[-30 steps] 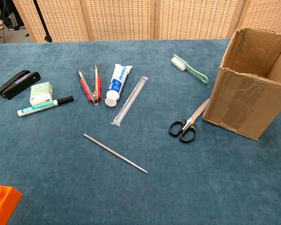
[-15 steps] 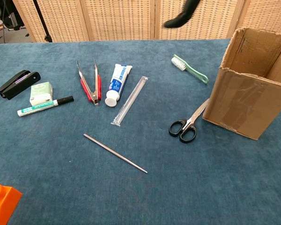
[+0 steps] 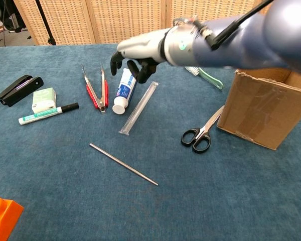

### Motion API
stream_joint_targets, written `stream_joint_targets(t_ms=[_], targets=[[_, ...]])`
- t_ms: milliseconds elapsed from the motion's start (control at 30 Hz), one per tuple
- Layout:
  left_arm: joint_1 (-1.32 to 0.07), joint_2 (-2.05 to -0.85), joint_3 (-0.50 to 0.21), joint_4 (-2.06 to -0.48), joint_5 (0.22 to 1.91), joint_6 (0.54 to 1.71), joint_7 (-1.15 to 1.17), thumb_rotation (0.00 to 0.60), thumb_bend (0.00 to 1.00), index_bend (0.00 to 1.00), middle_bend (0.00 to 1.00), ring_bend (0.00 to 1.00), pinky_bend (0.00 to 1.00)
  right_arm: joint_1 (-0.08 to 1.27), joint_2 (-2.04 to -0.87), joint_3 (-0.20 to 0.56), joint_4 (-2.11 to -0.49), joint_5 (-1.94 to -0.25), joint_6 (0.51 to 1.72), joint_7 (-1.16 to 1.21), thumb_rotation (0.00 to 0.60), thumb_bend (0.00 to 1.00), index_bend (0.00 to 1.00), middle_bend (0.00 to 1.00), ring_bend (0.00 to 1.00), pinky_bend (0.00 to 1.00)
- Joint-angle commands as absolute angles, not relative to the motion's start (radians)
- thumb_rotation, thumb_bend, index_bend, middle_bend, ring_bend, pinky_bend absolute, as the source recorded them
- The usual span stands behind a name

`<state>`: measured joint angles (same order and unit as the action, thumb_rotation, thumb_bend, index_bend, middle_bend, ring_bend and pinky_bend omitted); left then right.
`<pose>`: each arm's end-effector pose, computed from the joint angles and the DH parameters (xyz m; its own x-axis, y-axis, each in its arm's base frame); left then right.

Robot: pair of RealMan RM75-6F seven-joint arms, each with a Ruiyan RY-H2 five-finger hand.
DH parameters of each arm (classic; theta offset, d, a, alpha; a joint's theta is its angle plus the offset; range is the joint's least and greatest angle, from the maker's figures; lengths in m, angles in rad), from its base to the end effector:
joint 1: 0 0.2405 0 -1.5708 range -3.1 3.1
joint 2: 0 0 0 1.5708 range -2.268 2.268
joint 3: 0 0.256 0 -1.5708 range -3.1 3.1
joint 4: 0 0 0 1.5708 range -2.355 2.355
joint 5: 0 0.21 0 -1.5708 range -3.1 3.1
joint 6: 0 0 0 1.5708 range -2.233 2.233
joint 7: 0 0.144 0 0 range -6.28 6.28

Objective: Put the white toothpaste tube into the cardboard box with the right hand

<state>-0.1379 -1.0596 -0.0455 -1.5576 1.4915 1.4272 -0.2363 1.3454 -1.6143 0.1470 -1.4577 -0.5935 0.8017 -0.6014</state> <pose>-0.3210 0.1984 0.1776 0.2803 0.0380 0.9592 0.9597 -0.0319 -0.2792 0.0172 -0.3768 -0.0624 0.6476 -0.2738 0.7111 -0.6857 -0.6163 0.3872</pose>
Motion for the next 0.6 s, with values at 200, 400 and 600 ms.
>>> stream_joint_targets(t_ms=[200, 400, 600], targets=[[-0.143, -1.060, -0.050, -1.553, 1.477, 1.411, -0.244, 0.600, 0.17, 0.15, 0.00, 0.00, 0.12, 1.366, -1.746, 0.123, -1.327, -0.564, 0.804, -0.649, 0.600, 1.00, 0.20, 0.15, 0.01, 0.03], [-0.146, -1.058, -0.050, -1.550, 1.473, 1.402, -0.249, 0.600, 0.17, 0.15, 0.00, 0.00, 0.12, 1.368, -1.815, 0.115, -1.238, -0.573, 0.772, -0.656, 0.600, 1.00, 0.20, 0.15, 0.02, 0.07], [-0.149, -1.057, -0.053, -1.543, 1.464, 1.390, -0.258, 0.600, 0.17, 0.15, 0.00, 0.00, 0.12, 1.355, -1.840, 0.110, -1.201, -0.592, 0.739, -0.647, 0.600, 1.00, 0.20, 0.17, 0.07, 0.11]])
